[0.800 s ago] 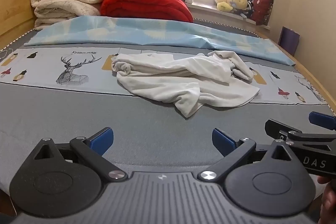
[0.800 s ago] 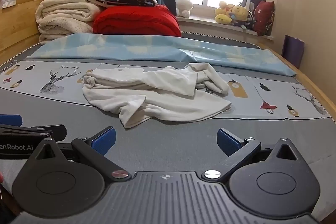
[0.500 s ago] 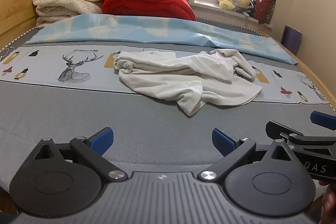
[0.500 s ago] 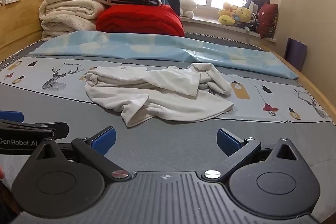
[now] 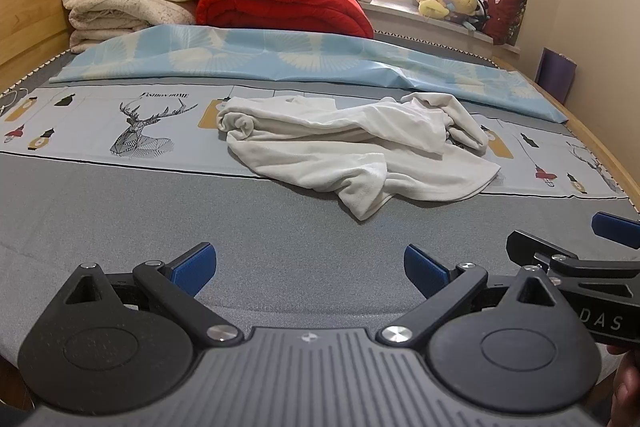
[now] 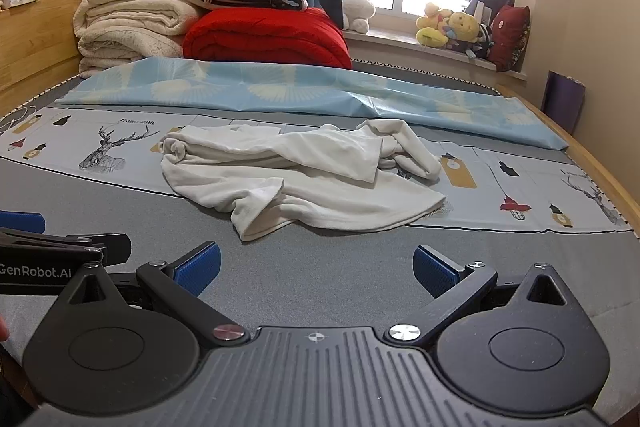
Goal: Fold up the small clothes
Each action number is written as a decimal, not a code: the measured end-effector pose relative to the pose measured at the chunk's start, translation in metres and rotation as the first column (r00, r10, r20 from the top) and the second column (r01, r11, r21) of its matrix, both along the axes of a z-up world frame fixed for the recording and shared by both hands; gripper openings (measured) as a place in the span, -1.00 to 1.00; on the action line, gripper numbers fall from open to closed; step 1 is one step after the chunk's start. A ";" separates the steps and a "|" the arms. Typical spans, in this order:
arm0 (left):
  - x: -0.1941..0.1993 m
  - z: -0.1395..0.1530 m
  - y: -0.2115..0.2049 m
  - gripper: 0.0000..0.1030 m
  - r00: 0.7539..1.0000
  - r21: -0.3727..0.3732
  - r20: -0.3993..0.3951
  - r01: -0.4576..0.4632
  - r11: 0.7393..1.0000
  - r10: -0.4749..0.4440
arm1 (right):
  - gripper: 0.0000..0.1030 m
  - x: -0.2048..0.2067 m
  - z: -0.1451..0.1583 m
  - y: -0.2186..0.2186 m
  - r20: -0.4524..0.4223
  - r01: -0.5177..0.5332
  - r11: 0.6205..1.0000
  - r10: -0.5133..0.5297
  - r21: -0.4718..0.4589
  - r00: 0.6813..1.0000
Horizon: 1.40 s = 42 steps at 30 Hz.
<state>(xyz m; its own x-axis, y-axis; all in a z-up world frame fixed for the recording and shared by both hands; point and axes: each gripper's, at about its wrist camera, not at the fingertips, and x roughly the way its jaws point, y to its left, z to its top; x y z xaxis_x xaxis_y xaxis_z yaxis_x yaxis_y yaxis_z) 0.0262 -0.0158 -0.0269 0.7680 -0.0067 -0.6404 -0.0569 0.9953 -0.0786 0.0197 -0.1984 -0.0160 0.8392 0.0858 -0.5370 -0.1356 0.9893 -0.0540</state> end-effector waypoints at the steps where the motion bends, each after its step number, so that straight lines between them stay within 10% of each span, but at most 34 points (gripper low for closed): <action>1: 0.000 0.000 0.000 0.96 1.000 0.000 0.000 0.001 1.000 -0.001 | 0.97 0.000 0.000 0.000 -0.001 0.000 1.000 0.000 0.000 1.000; 18: -0.003 0.001 -0.003 0.93 0.999 0.013 0.026 0.025 1.000 -0.026 | 0.91 0.004 0.005 -0.005 -0.006 0.008 1.000 -0.007 0.025 1.000; 25: 0.001 0.000 -0.010 -0.03 0.997 0.013 -0.001 0.083 0.996 -0.083 | 0.63 0.036 0.041 -0.035 0.042 -0.017 0.999 0.015 0.037 0.999; 29: 0.012 0.005 -0.012 -0.26 0.992 -0.029 -0.021 0.121 0.992 -0.122 | 0.56 0.053 0.029 -0.059 0.050 0.062 0.997 -0.065 0.055 0.997; 33: 0.046 0.013 -0.020 -0.27 0.979 -0.013 -0.039 0.201 0.980 -0.201 | 0.01 0.062 0.005 -0.078 -0.084 0.165 0.983 -0.159 0.074 0.984; 42: 0.142 -0.038 -0.040 0.02 0.964 0.109 -0.123 0.248 0.963 -0.234 | 0.04 0.080 -0.011 -0.092 -0.177 0.171 0.981 -0.153 0.093 0.972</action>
